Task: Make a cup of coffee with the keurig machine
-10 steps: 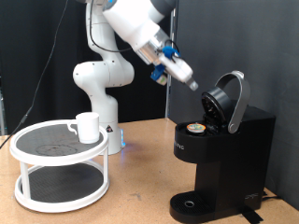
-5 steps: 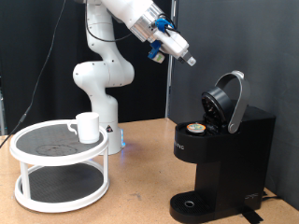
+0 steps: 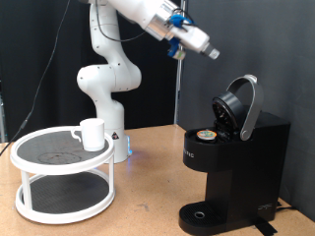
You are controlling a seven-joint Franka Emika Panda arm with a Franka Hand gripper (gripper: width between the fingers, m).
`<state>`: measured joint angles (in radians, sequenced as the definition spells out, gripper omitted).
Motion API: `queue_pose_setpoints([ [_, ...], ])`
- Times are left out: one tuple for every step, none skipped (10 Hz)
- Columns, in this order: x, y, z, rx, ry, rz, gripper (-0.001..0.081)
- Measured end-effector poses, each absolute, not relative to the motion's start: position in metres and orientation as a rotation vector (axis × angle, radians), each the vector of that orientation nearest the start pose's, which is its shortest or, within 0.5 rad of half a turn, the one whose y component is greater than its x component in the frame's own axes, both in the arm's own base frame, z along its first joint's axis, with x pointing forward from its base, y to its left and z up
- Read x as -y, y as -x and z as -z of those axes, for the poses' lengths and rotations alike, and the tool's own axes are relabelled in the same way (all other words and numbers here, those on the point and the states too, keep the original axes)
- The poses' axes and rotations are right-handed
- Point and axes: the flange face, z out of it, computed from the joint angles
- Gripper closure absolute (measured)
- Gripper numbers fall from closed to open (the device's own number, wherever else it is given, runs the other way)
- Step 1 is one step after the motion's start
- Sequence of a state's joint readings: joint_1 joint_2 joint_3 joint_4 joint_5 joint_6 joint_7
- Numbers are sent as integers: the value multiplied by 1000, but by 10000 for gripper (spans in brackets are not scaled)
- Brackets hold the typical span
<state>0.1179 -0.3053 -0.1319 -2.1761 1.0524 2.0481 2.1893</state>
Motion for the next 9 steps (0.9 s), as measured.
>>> queue_pose_setpoints([
  [-48,-491,-567,-2262,591,-1061,71],
  [-62,-492,-571,-2266,597,-1056,71],
  [-76,-494,-573,-2270,598,-1041,72],
  [-91,-496,-575,-2273,594,-1024,72],
  [-105,-497,-576,-2282,595,-1011,72],
  [-119,-498,-576,-2308,599,-998,71],
  [-128,-503,-576,-2341,593,-973,71],
  [-127,-504,-575,-2331,595,-979,71],
  [-127,-504,-574,-2332,599,-983,71],
])
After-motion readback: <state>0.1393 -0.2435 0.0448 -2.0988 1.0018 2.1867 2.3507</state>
